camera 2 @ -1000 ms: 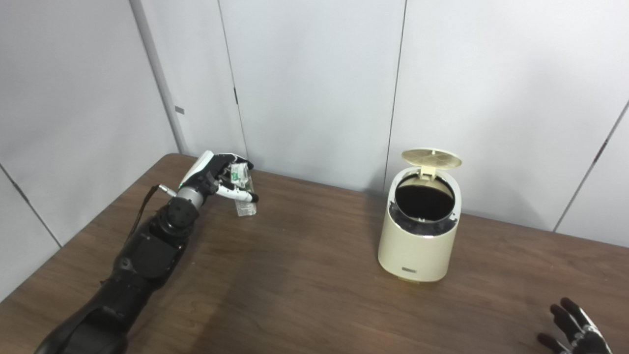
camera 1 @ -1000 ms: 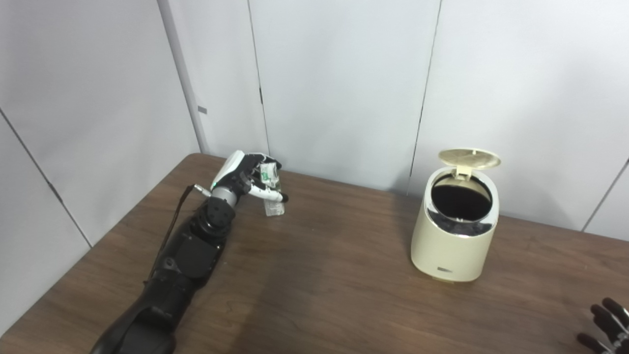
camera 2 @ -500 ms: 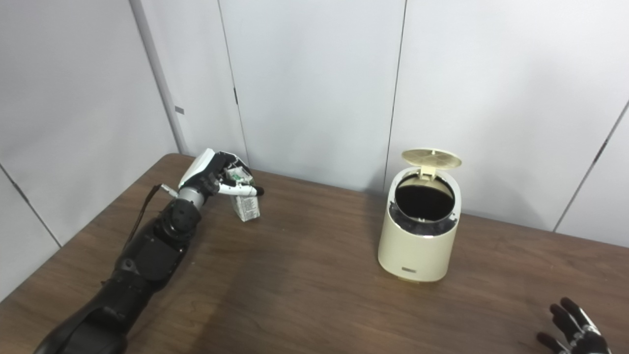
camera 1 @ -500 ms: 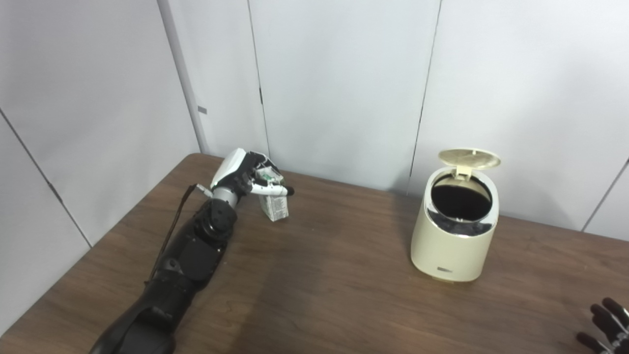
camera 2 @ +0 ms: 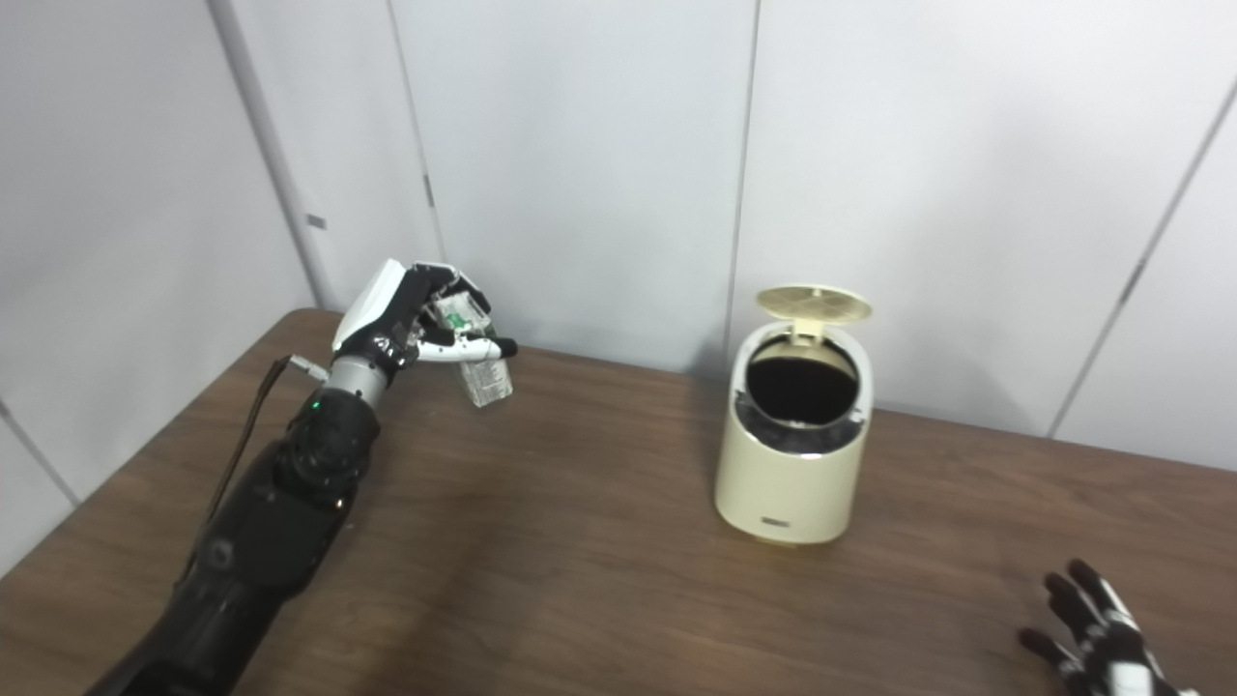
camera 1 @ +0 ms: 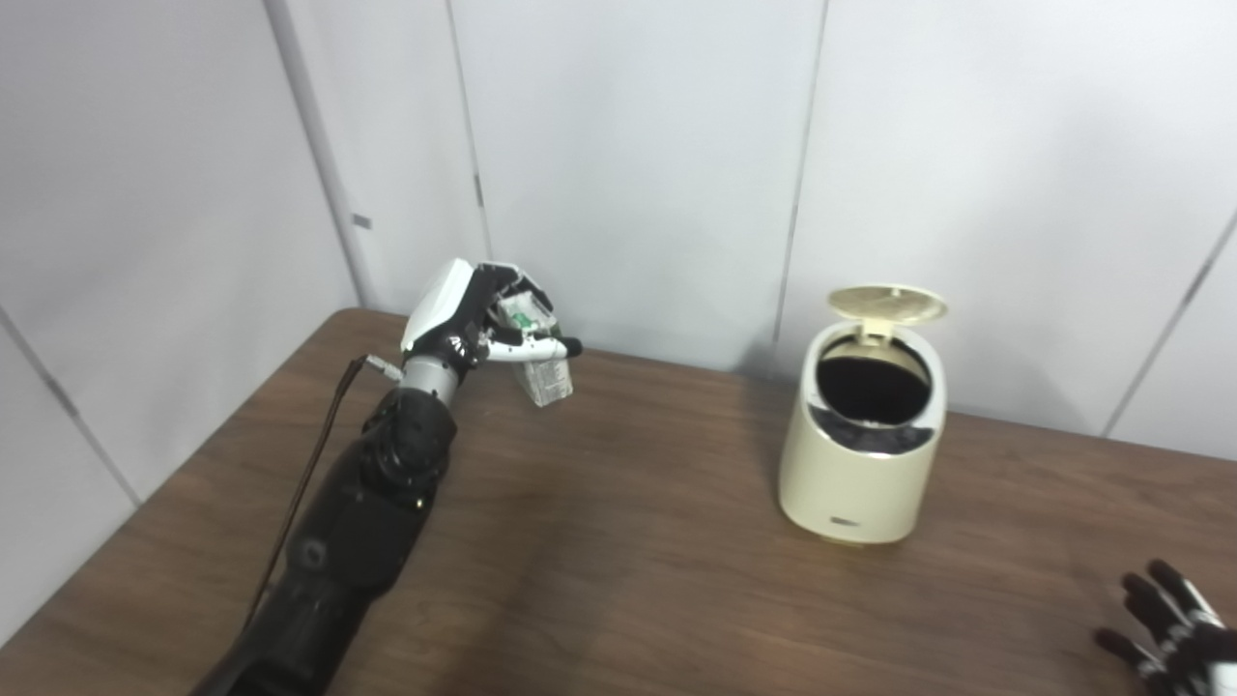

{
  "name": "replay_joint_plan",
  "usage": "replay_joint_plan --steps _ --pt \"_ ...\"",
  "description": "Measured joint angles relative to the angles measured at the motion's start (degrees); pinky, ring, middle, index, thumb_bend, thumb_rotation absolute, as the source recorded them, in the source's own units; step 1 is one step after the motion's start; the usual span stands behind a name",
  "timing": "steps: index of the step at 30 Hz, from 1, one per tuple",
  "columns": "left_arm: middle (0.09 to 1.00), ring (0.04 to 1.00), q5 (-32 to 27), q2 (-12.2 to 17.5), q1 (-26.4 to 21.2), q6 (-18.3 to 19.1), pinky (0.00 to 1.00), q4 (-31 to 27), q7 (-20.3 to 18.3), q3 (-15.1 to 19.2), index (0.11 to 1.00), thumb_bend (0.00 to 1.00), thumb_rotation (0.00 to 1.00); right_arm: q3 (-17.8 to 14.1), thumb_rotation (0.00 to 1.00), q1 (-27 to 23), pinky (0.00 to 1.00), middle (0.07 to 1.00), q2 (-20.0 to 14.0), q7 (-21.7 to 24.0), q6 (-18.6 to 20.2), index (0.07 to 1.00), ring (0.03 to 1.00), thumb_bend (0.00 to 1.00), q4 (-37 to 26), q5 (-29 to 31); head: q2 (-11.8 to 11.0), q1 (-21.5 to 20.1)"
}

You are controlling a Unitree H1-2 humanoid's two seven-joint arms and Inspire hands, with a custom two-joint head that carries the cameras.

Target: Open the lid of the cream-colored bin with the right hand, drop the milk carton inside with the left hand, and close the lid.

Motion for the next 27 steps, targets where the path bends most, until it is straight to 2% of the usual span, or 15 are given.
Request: replay_joint_plan --steps 4,8,11,14,18,21,24,27 --pt "0.504 0.444 0.95 -3.38 1.03 1.04 0.36 -6.49 0.09 0.01 0.466 0.48 0.00 0.35 0.95 -0.10 0.87 0.878 0.63 -0.44 0.07 0.912 0.912 0.56 -0.25 -0.80 -0.09 -2.55" --pt "0.502 0.441 2.24 -5.89 1.24 0.93 0.36 -9.08 0.41 -0.27 0.474 0.48 0.00 0.75 0.93 -0.09 0.86 0.878 0.99 -0.61 -0.31 0.923 0.912 0.57 -0.25 -1.10 -0.61 -4.39" --pt "0.485 0.429 3.75 -6.86 1.55 0.76 0.35 -11.22 0.48 -1.27 0.486 0.48 0.00 1.18 0.95 -0.02 0.85 0.872 1.07 -0.67 -0.67 0.925 0.902 0.57 -0.25 -1.65 -0.70 -5.01" --pt "0.511 0.441 4.74 -9.09 1.67 0.83 0.36 -13.62 0.48 -2.12 0.483 0.48 0.00 1.65 0.97 0.06 0.87 0.880 1.11 -0.80 -0.76 0.938 0.913 0.54 -0.32 -2.34 -1.14 -7.82" --pt "0.524 0.443 7.54 -11.57 1.21 0.38 0.37 -15.47 0.23 -5.26 0.475 0.48 0.00 2.00 0.95 0.21 0.88 0.888 2.01 -0.84 -0.54 0.942 0.921 0.53 -0.79 -2.16 -1.49 -10.28" --pt "0.526 0.443 8.36 -13.21 0.77 -1.61 0.36 -15.58 0.32 -6.54 0.475 0.48 0.00 2.22 0.93 0.32 0.87 0.888 3.06 -1.19 0.14 0.939 0.916 0.56 -1.52 -2.26 -1.67 -11.16" --pt "0.522 0.445 9.77 -13.82 0.62 -3.68 0.38 -15.57 0.66 -6.99 0.476 0.48 0.00 2.84 0.96 0.48 0.86 0.890 3.47 -1.56 1.31 0.936 0.911 0.56 -2.51 -3.26 -1.93 -13.88" --pt "0.519 0.452 11.51 -14.42 0.44 -6.80 0.39 -15.56 2.75 -7.09 0.474 0.48 0.00 3.26 0.97 0.85 0.84 0.895 3.69 -2.13 1.73 0.940 0.906 0.56 -3.20 -4.14 -2.19 -14.68"
